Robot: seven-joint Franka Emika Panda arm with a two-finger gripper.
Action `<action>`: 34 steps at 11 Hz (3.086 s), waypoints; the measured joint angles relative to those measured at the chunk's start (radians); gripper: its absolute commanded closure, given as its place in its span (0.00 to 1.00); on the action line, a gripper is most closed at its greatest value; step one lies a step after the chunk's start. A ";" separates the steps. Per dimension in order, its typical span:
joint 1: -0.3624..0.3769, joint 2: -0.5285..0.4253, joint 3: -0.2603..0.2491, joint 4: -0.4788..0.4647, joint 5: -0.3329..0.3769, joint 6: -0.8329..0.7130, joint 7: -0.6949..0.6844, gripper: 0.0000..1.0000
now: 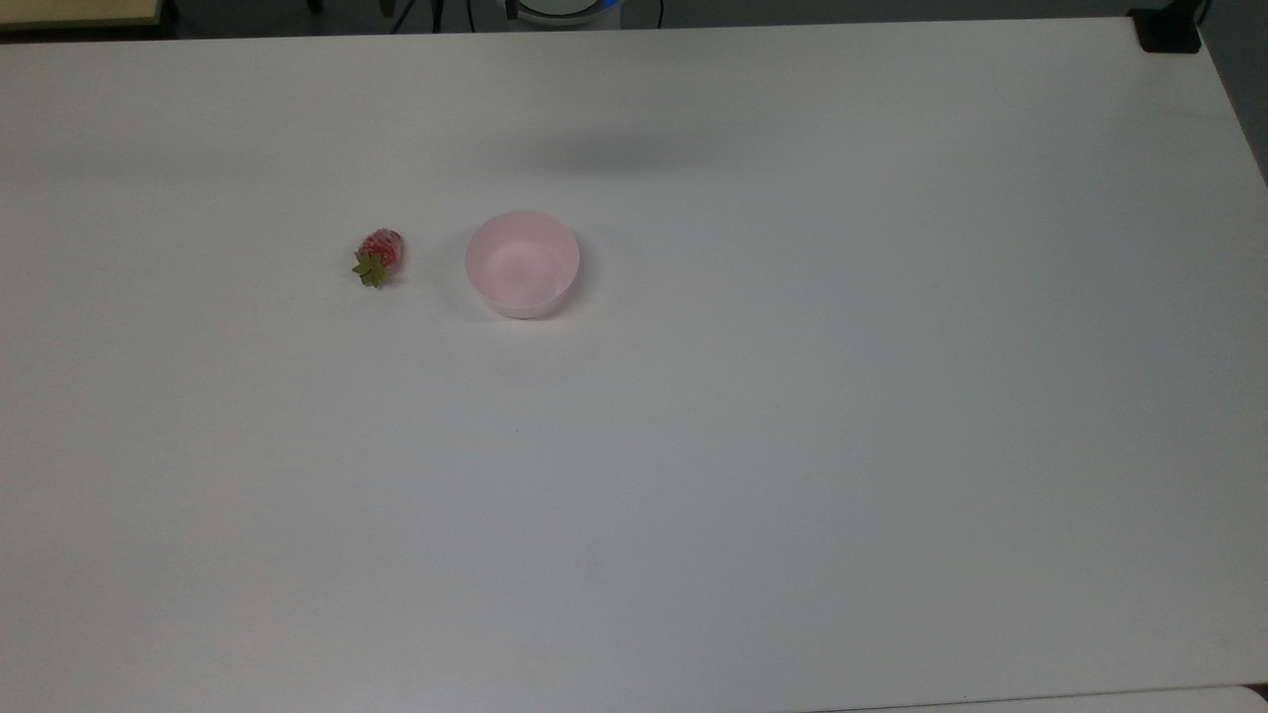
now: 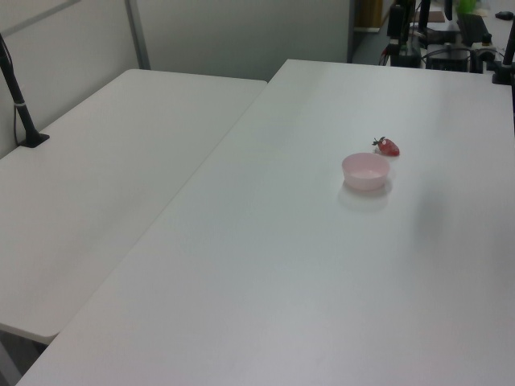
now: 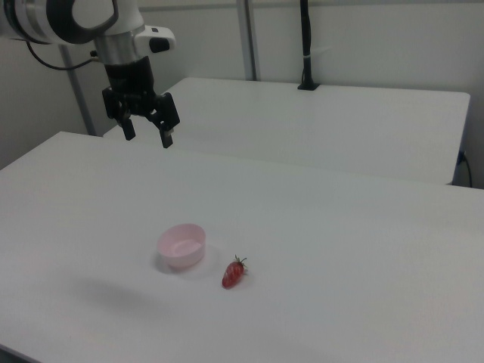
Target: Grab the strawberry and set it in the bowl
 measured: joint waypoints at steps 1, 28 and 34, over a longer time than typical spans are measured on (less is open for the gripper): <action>0.001 0.000 0.000 0.000 0.000 0.000 -0.001 0.00; -0.107 0.062 -0.254 -0.242 -0.010 0.245 -0.345 0.00; -0.072 0.189 -0.243 -0.405 0.006 0.566 -0.222 0.01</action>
